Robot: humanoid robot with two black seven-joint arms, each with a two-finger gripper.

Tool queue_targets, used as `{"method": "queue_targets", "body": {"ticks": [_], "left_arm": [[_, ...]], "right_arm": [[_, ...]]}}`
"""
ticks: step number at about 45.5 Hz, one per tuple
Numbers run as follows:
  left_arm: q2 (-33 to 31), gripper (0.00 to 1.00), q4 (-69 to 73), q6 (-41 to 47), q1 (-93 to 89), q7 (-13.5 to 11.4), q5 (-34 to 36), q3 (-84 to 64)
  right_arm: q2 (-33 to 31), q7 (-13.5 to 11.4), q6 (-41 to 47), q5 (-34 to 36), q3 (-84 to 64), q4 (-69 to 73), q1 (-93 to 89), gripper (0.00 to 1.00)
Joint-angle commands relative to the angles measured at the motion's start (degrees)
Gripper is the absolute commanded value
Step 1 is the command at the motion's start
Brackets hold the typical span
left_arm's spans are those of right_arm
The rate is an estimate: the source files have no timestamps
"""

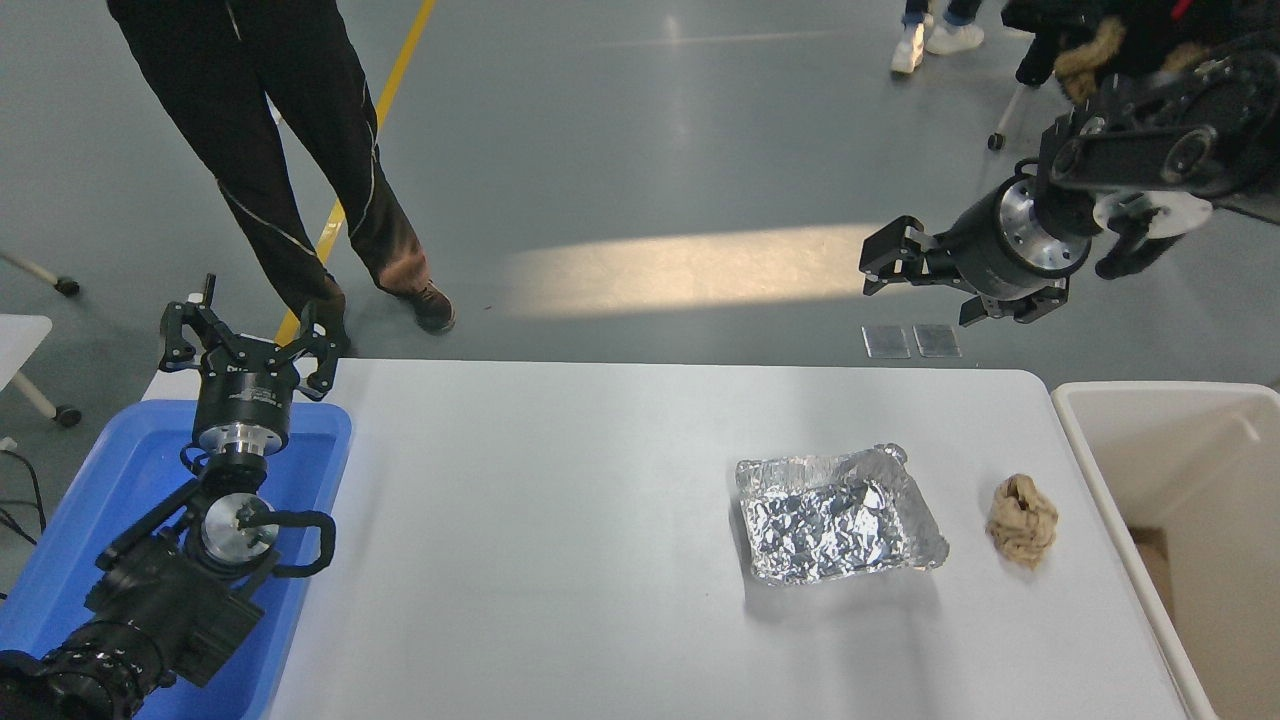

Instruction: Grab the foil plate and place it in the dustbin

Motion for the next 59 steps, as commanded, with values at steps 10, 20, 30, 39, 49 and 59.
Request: {"method": "queue_targets", "body": {"ticks": [10,20,30,39,49,59], "left_arm": [[0.01,0.99,-0.05,0.05,0.01,-0.03,-0.04,0.01],[0.01,0.99,0.03,0.05,0.01,-0.03,-0.04,0.01],[-0.07,0.99,0.03,0.05,0.01,-0.03,-0.04,0.01],[0.01,0.99,0.03,0.05,0.01,-0.03,-0.04,-0.07],[0.01,0.99,-0.05,0.05,0.01,-0.03,-0.04,-0.07],[0.01,0.99,0.03,0.05,0.01,-0.03,-0.04,-0.07]], "right_arm": [[5.56,-0.40,5.36,4.14,0.33,16.00,16.87,1.00],[5.74,-0.49,5.28,6.17,-0.02,21.54,22.15,1.00],[5.74,-0.49,-2.80,5.90,-3.53,20.93,14.78,1.00],[5.04,-0.32,-17.47,5.38,-6.96,16.71,-1.12,1.00],[4.51,0.03,-24.43,5.38,-4.59,6.26,-18.53,1.00],[3.19,0.30,-28.29,-2.52,1.03,-3.24,-31.37,0.99]]}}
